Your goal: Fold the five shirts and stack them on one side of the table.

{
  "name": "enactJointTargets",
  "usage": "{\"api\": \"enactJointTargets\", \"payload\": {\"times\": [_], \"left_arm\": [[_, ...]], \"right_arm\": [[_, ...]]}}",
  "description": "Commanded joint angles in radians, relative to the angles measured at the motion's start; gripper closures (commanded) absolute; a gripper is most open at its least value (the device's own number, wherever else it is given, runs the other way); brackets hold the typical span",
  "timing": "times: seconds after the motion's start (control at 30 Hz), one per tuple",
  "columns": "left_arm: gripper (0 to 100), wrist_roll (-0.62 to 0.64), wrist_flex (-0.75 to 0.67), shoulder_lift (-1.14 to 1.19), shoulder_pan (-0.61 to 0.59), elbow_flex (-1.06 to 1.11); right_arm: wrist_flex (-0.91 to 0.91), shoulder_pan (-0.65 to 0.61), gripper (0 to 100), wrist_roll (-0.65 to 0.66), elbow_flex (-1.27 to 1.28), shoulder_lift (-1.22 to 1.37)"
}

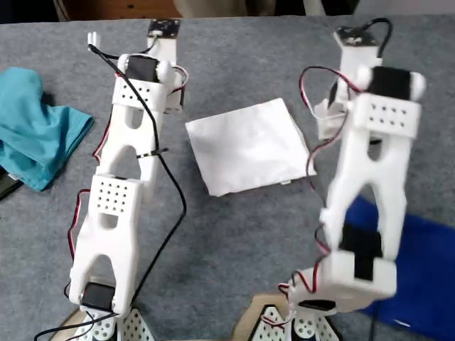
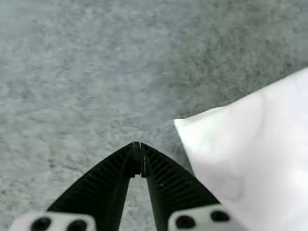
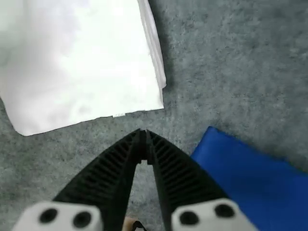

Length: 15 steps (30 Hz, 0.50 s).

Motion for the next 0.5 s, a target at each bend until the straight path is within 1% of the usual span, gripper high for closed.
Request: {"api": "enactJointTargets", "payload": {"times": [0.0,0.2,0.37,0.4,0.47], "left_arm": [[98,-0.011,0.012,-0.081,-0.012,-0.008],[98,-0.008,0.012,-0.280,0.014,0.201],[98,-0.006,0.009,-0.440,0.051,0.408],[98,-0.006,0.006,-0.446,0.061,0.423],[94,0.021,0.003,-0.444,0.072,0.425]], "right_arm": [[0.017,0.019,99.0,-0.003,0.065,-0.166],[0.011,0.013,99.0,-0.002,0.262,-0.335],[0.011,-0.002,99.0,-0.011,0.384,-0.383],[0.011,-0.012,99.0,-0.026,0.407,-0.383],[-0.006,-0.028,99.0,-0.103,0.447,-0.383]]}}
